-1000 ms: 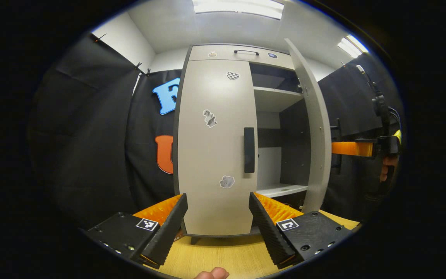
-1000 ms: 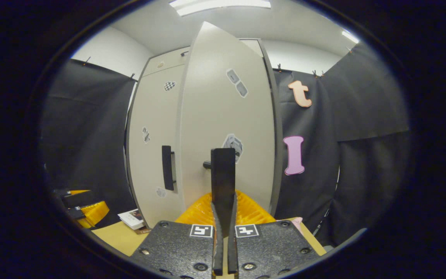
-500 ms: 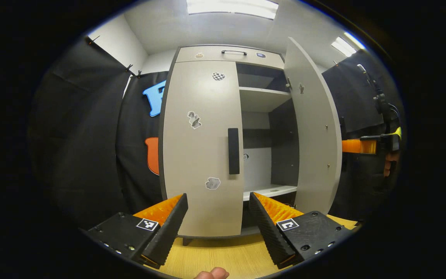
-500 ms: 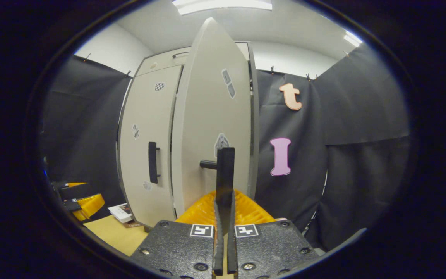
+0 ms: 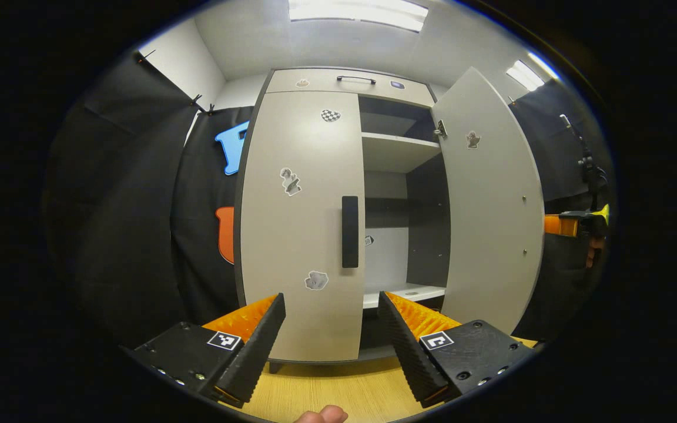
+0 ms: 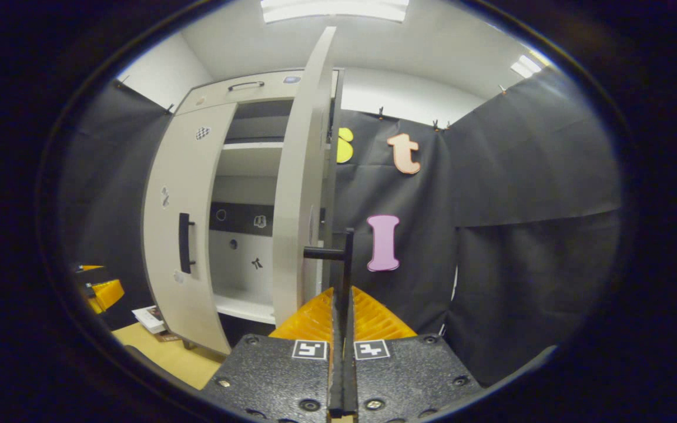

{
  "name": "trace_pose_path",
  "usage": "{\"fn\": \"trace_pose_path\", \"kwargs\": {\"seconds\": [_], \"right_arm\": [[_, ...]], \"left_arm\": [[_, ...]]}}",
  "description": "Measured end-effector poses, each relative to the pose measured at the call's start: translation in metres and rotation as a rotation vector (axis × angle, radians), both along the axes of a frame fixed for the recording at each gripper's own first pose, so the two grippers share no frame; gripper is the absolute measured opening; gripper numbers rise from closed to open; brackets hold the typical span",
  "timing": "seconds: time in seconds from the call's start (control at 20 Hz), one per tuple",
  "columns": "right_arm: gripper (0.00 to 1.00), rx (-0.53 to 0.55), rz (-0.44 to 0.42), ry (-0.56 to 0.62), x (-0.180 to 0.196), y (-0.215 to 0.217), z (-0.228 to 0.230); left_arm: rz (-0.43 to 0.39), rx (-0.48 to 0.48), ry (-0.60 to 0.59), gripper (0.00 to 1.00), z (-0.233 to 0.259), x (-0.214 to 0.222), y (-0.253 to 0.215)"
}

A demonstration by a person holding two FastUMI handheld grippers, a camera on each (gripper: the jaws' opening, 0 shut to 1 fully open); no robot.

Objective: Open the right door of the double-door shoe cabinet with the right hand, and open the left door with the left hand.

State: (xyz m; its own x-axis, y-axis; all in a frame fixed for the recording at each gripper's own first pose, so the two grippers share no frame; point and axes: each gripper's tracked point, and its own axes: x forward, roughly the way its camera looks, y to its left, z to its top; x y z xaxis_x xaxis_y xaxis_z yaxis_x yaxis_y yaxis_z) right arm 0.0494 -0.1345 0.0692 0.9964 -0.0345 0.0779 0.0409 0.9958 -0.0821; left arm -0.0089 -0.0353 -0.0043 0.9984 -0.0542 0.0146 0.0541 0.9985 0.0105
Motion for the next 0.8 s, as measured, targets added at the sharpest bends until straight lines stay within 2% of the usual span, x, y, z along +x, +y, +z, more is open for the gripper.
{"fn": "trace_pose_path", "kwargs": {"seconds": [0.1, 0.2, 0.35, 0.5, 0.6, 0.8], "right_arm": [[0.04, 0.008, 0.024, -0.036, 0.0, 0.006, 0.017], [0.04, -0.05, 0.002, -0.028, 0.002, 0.001, 0.018], [0.04, -0.02, 0.016, -0.024, 0.002, 0.003, 0.02], [0.04, -0.007, -0.015, -0.023, -0.002, -0.002, 0.019], [0.04, 0.013, -0.028, -0.013, -0.013, 0.003, 0.013], [0.04, 0.04, -0.026, -0.02, -0.064, 0.021, 0.004]], "left_arm": [[-0.011, -0.005, 0.01, 0.95, -0.002, 0.001, -0.004], [-0.016, -0.005, 0.012, 0.94, -0.001, 0.0, -0.007], [-0.015, 0.006, 0.007, 0.95, 0.001, -0.002, -0.008], [-0.009, 0.012, 0.006, 0.95, 0.0, -0.003, -0.006], [-0.001, 0.014, 0.007, 0.94, -0.001, -0.004, -0.003], [0.009, 0.009, 0.017, 0.95, -0.006, -0.007, 0.003]]}}
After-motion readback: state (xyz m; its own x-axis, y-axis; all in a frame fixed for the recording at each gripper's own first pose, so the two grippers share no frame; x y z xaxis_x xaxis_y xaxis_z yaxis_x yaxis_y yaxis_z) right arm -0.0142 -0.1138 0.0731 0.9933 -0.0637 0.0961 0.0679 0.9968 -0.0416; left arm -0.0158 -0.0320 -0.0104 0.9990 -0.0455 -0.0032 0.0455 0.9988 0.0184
